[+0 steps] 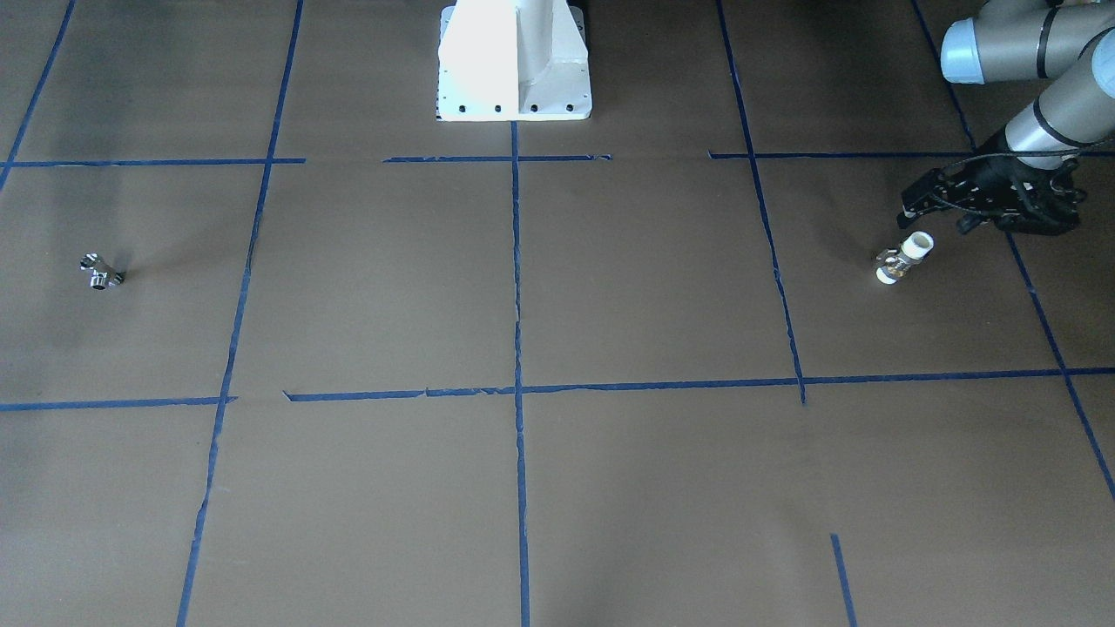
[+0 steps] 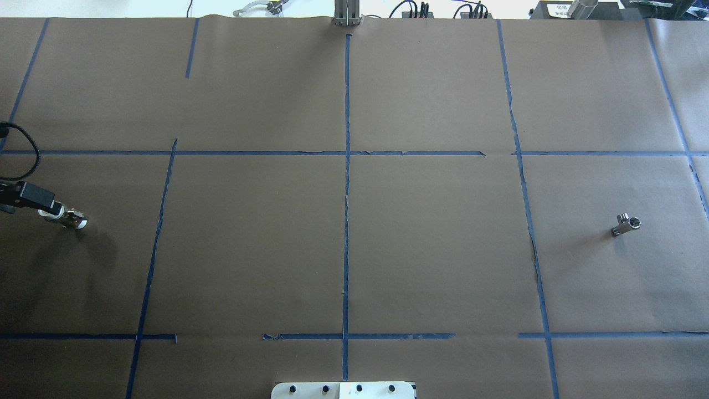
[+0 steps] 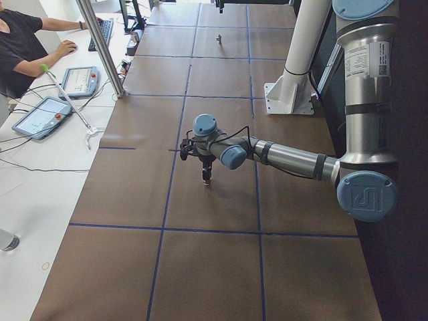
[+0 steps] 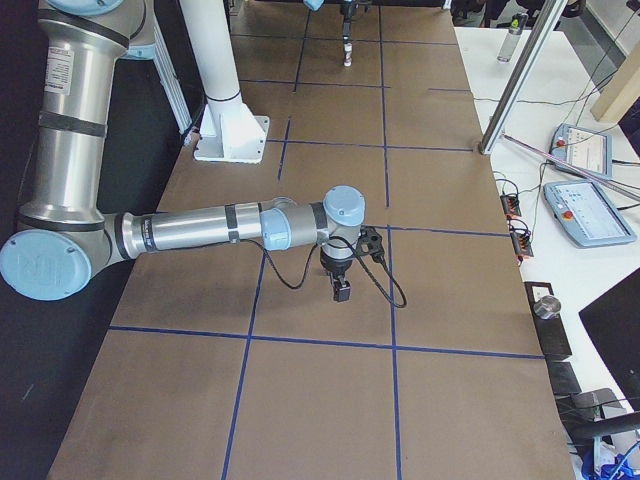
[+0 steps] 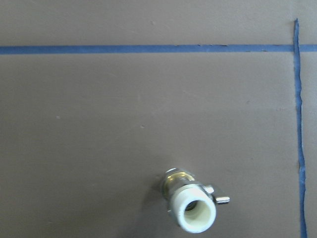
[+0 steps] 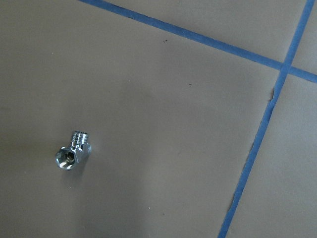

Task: Assemble PPR valve and pipe with both arms
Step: 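Close the left gripper on the white PPR pipe fitting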

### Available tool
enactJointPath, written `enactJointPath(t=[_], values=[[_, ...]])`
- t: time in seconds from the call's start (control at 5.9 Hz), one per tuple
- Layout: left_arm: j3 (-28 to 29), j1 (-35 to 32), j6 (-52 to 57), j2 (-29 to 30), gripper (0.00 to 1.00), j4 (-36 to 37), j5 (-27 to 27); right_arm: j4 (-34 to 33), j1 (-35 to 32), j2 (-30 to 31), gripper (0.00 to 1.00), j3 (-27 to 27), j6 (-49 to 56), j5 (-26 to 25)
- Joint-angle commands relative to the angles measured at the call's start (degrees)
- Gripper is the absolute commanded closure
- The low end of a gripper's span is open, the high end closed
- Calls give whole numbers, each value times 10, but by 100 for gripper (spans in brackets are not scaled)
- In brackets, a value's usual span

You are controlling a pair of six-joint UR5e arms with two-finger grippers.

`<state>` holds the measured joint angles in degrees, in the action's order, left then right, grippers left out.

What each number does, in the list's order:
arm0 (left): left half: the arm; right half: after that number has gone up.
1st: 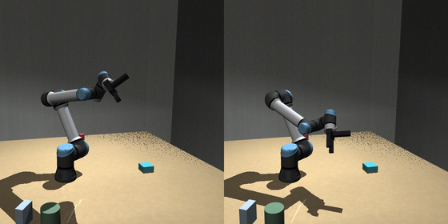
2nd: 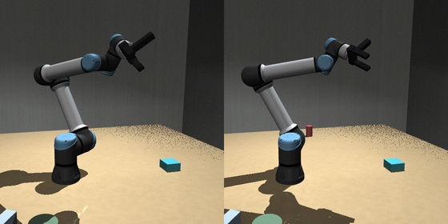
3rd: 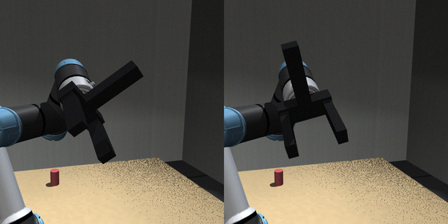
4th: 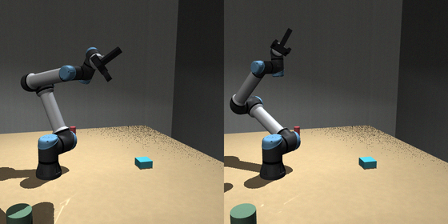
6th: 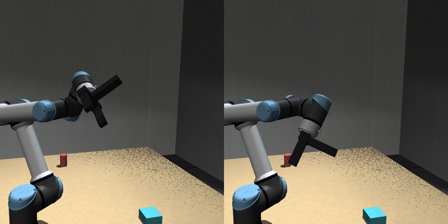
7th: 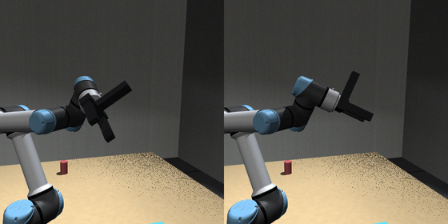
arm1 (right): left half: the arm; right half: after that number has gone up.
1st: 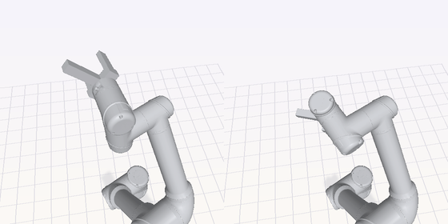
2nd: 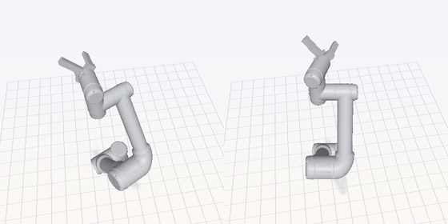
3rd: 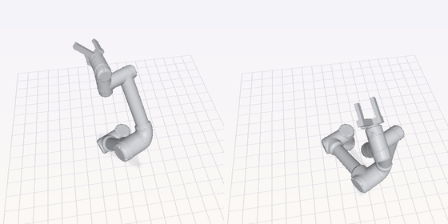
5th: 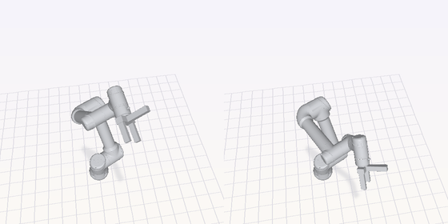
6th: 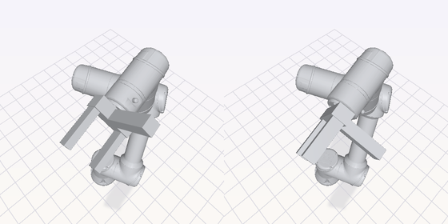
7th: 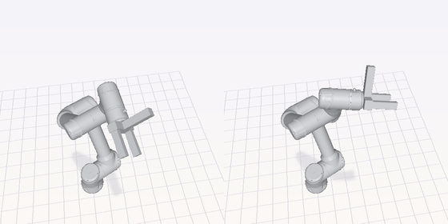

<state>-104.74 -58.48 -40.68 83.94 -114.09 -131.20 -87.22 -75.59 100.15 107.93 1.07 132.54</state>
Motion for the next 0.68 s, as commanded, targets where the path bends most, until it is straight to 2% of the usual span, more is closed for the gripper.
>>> enactJointPath(t=[0.0,0.17,0.51], values=[[20,18,0,8,0,2,10,-1,0,-6,0,-17,2,3],[22,19,-1,14,0,2,10,0,0,-2,0,-18,2,2],[27,19,1,17,8,2,10,0,0,-4,0,-18,-1,2]])
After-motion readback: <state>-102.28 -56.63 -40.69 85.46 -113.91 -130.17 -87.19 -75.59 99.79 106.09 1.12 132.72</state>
